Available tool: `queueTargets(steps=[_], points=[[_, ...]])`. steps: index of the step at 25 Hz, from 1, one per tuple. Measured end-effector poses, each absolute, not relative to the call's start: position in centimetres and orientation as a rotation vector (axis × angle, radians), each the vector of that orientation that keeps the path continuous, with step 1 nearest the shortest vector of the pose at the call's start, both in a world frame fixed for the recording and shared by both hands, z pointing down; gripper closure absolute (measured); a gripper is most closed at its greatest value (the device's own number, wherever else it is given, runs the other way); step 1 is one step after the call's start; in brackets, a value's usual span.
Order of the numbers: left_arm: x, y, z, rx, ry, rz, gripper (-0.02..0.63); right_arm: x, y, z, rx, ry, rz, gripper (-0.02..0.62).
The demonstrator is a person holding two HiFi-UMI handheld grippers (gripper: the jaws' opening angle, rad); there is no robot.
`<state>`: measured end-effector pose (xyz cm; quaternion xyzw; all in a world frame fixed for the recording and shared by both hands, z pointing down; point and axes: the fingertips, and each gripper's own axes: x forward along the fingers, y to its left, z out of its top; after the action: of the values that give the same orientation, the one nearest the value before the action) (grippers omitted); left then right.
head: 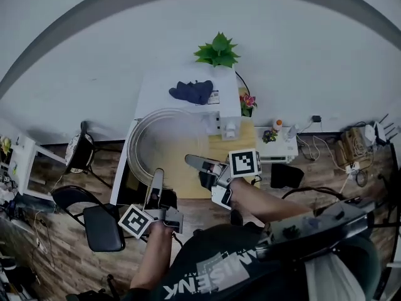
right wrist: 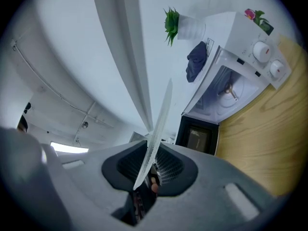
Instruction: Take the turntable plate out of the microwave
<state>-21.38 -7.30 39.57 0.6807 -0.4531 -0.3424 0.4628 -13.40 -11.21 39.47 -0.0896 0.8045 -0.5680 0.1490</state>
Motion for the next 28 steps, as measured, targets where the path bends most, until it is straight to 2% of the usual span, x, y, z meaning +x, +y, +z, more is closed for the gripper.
queueTargets(steps=[9, 28], points=[[-22.3, -7.0, 36.5, 1.732, -1.104, -0.82, 0.545, -14.1, -10.5, 36.5, -0.255, 2.315, -1.563, 0.535], [-22.3, -6.9, 36.8, 1.746, -1.069, -0.792, 0.545, -14.3, -9.9, 36.2, -0.249, 2.31, -1.52, 0.532]])
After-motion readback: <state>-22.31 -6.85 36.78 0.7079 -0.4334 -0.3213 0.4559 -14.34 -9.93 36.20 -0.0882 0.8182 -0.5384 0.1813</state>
